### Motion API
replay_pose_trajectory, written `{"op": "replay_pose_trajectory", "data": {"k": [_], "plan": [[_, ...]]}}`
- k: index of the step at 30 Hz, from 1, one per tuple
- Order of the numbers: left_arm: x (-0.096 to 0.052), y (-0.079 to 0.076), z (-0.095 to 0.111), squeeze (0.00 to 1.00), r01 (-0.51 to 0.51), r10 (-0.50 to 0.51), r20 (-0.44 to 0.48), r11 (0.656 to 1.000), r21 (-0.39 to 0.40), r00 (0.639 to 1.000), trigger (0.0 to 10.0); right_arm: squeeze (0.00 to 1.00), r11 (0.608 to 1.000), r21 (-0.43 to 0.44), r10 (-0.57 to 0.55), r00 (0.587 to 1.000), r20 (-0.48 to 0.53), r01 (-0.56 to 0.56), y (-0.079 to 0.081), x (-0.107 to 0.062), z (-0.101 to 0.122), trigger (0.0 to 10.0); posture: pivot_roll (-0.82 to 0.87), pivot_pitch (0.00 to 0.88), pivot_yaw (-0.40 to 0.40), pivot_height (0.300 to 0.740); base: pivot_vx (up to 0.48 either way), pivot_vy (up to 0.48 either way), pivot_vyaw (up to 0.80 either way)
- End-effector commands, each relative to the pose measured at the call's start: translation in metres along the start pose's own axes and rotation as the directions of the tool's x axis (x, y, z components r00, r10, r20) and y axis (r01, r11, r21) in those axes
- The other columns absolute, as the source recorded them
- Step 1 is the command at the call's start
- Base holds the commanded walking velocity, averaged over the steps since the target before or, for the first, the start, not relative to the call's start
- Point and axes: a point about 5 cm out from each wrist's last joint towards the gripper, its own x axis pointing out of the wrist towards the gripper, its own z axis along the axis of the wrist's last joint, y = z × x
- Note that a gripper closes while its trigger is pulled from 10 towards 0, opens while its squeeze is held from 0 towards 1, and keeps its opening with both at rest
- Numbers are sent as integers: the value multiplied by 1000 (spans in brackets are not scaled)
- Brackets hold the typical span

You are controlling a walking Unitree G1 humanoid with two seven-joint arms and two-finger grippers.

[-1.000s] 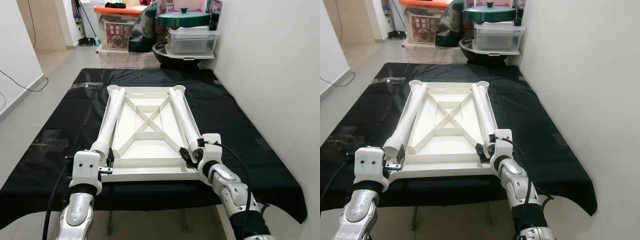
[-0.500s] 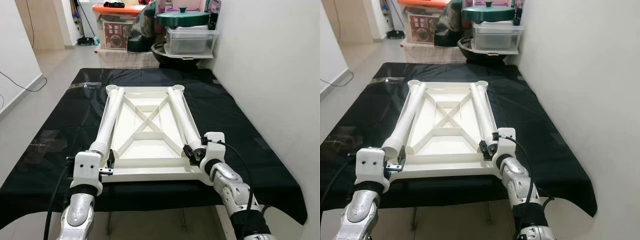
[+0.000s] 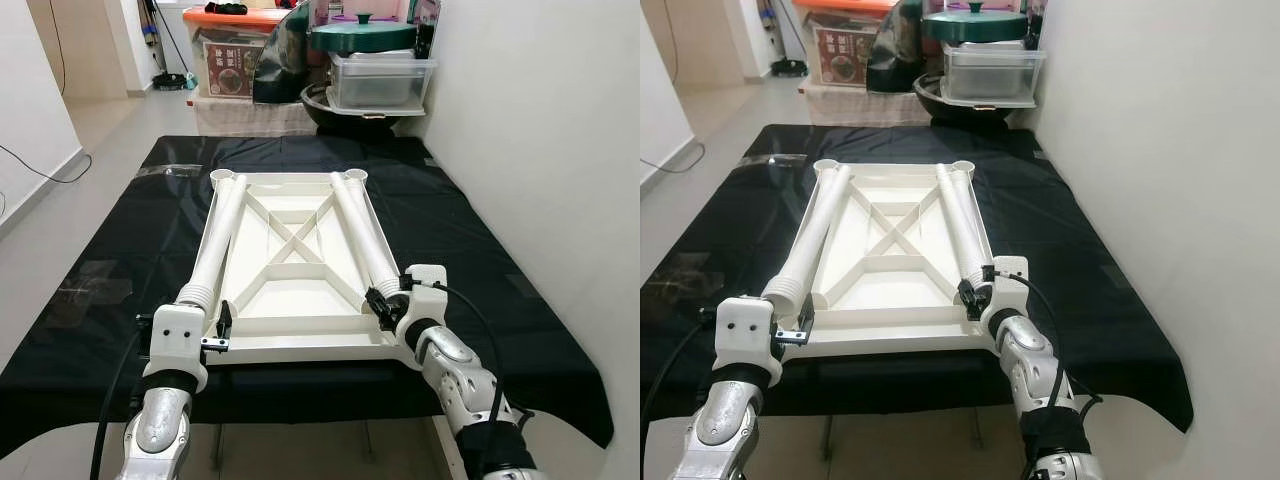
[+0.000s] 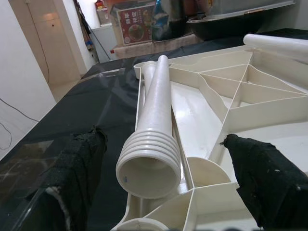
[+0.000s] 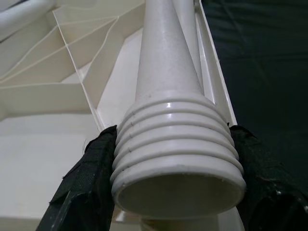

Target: Building children table

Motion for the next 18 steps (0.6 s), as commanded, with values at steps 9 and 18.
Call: {"op": "replay_pose_trajectory", "data": {"k": [9,18], "plan": [[2,2,-2,0,-3,3,-16,1000,-29,1000,10000,0,968,229,66,984,168,-104,-2,-3,27,0,70,0,-84,740,0,0,0],[14,-9,31,0,168,-123,137,906,-389,983,10000,0,900,237,292,910,294,-366,8,-11,55,0,69,0,-88,740,0,0,0]]}}
